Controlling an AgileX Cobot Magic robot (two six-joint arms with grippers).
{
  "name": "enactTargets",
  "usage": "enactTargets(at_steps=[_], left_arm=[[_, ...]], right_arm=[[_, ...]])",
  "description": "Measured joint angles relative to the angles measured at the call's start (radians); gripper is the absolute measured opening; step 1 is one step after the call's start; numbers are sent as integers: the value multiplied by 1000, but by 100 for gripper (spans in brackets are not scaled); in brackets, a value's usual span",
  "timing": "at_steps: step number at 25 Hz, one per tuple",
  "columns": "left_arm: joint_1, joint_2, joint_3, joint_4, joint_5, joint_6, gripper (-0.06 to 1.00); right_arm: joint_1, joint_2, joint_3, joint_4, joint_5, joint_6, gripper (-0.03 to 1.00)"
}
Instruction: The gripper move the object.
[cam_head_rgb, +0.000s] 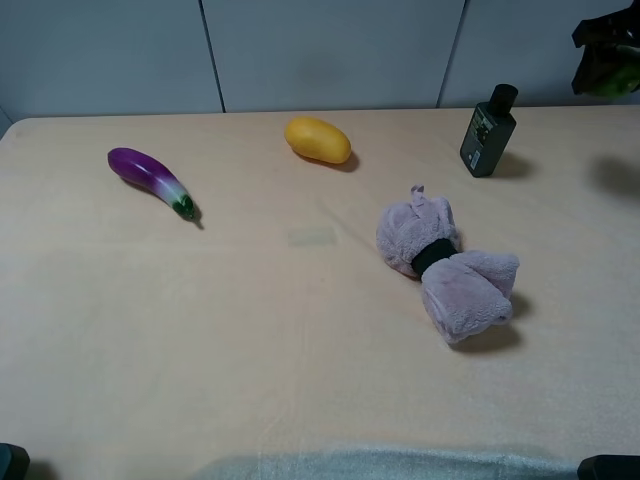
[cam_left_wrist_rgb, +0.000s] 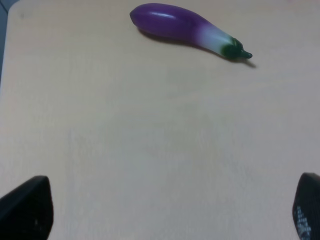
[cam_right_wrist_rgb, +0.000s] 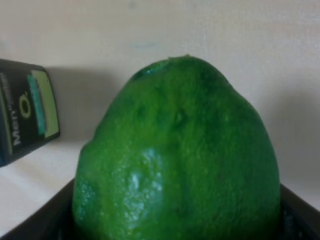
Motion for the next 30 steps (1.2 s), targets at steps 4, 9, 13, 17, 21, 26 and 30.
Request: enactTargets(at_steps=[4,9,13,17,21,26,30], left_arm=[[0,0,0,0,0,0,95],[0,0,0,0,0,0,95],[0,0,0,0,0,0,95],[0,0,0,0,0,0,95],[0,0,0,0,0,0,95],[0,0,0,0,0,0,95],[0,0,0,0,0,0,95]], right_arm=[[-7,43,1,1,-14,-3,48],[-29,95,1,31,-32,-21,48],[-35,129,12,52,-57,-38,48],[-35,167,15,64,-73,-44,48],[-35,207,16,77,-82,-46,48],[-35,239,16,94,-93,-53,48],[-35,257,16,101,-111,-55,48]])
